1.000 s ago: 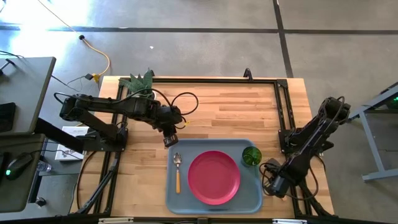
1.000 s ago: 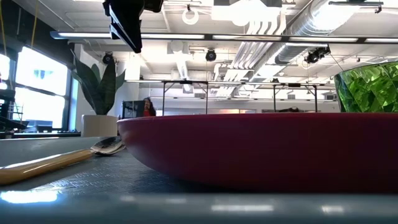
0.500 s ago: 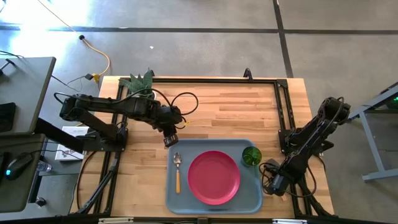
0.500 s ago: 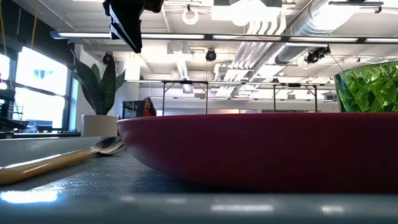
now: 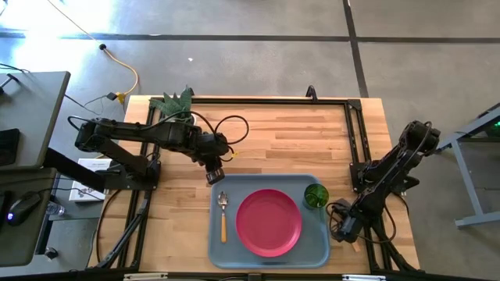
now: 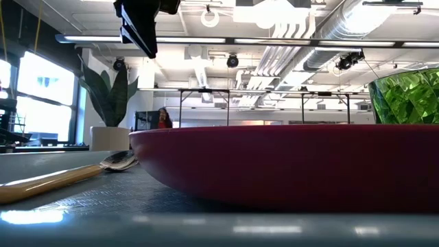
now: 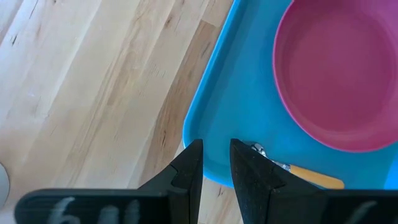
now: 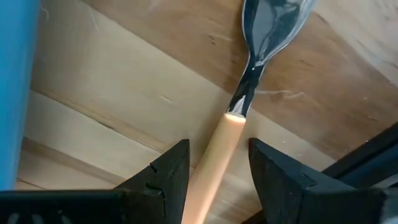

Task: Pick and place plate/cup/fork/spoon on tray
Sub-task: Put the yellow fork on the blue tray

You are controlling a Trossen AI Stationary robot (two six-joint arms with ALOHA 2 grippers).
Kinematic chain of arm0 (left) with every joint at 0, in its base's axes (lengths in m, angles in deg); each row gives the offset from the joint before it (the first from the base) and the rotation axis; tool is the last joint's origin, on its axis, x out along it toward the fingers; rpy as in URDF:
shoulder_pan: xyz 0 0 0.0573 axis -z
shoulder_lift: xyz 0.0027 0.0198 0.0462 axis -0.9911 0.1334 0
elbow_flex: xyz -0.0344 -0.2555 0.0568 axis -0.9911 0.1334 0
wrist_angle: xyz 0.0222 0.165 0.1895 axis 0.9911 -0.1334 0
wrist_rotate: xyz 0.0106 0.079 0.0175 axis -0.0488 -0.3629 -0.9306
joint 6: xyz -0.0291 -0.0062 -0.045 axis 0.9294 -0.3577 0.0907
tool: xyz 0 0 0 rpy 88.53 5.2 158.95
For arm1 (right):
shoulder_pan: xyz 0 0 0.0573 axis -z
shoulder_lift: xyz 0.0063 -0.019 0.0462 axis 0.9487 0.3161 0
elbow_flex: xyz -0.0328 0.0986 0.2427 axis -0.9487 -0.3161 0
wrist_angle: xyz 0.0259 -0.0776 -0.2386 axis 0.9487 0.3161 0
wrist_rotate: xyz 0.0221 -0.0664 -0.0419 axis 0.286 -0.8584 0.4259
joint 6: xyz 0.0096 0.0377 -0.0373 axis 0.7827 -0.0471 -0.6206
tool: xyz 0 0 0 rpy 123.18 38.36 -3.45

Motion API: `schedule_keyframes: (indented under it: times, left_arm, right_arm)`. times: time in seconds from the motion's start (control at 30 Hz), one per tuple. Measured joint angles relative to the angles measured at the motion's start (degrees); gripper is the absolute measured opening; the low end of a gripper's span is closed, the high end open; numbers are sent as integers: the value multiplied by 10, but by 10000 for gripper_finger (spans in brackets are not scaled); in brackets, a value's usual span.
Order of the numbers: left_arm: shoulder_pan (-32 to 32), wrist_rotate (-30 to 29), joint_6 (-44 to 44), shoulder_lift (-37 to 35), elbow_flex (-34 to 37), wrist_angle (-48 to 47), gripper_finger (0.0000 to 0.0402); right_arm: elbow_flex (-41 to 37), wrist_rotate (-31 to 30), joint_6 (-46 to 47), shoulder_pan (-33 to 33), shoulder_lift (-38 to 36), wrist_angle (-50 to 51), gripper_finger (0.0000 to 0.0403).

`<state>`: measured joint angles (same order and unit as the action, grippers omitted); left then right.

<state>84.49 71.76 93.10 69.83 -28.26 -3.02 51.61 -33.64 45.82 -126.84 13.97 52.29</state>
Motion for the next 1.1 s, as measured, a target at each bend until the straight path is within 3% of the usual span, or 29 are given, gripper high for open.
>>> schedule_keyframes:
  times: [0.2,0.57,0.87,1.1]
  left_arm:
    - [0,0,0,0,0,0,70]
    - [0,0,0,0,0,10,70]
    - [0,0,-1,0,0,11,70]
    - [0,0,-1,0,0,22,70]
  right_arm:
    - [-1,9,5,0,1,1,143]
    - [-1,21,17,0,1,-3,18]
    - [36,39,42,-4,4,19,18]
    - [85,7,105,-15,3,66,18]
